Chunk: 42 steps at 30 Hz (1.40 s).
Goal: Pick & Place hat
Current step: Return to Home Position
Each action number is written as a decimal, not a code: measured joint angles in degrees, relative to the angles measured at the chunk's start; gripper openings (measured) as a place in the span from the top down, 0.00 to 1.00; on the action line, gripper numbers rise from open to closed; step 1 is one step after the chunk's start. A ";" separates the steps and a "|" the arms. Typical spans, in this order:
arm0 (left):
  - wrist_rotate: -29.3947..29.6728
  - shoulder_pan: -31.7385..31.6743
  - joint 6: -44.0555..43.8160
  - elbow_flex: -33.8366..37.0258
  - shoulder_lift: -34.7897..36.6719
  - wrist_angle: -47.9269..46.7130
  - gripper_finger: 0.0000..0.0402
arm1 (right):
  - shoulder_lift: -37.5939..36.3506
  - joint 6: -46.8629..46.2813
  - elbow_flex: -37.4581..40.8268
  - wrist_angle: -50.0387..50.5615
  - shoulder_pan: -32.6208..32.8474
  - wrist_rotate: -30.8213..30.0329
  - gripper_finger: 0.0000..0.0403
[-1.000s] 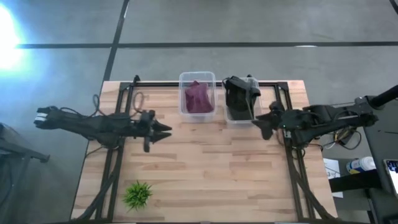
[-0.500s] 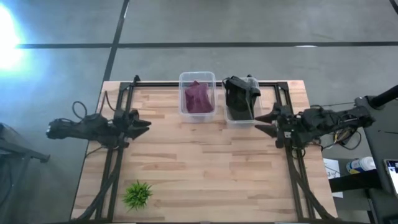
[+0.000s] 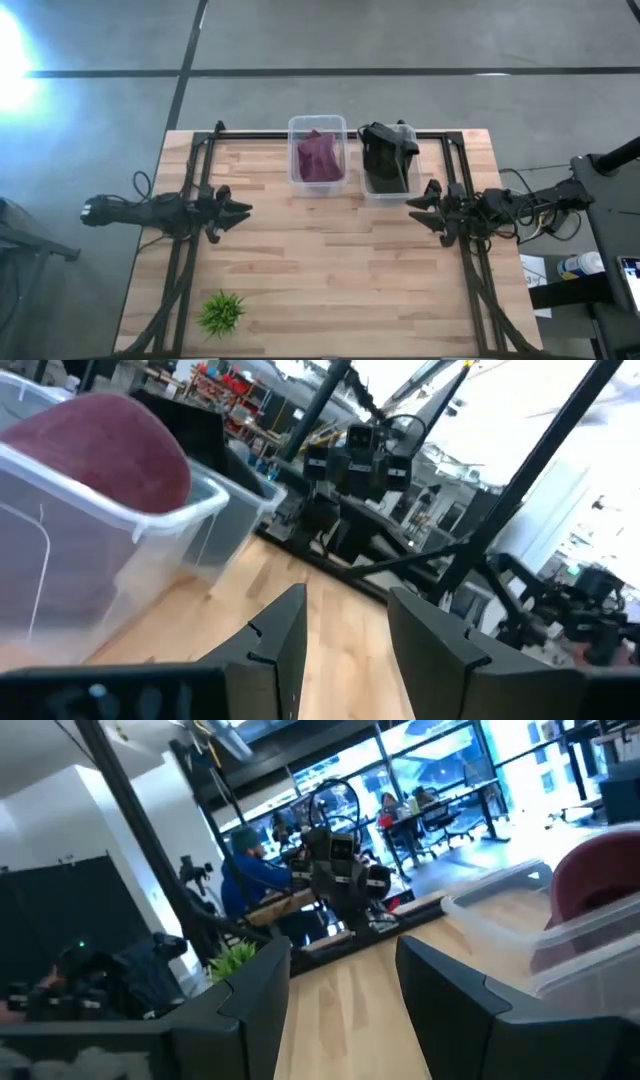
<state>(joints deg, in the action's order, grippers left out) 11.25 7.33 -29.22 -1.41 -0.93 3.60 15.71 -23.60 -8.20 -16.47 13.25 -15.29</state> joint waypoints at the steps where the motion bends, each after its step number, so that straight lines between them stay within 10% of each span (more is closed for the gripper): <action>1: -0.06 0.00 0.00 0.44 -0.19 0.08 0.66 | -0.53 -0.35 0.94 -0.40 0.01 -0.23 0.55; 42: -0.18 -0.11 0.07 0.98 0.92 0.09 0.66 | -15.72 -2.36 7.67 13.25 -9.51 -0.98 0.55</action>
<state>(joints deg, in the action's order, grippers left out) 11.07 7.22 -29.15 -0.43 -0.01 3.68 -0.01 -25.96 -0.54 -3.22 3.74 -16.27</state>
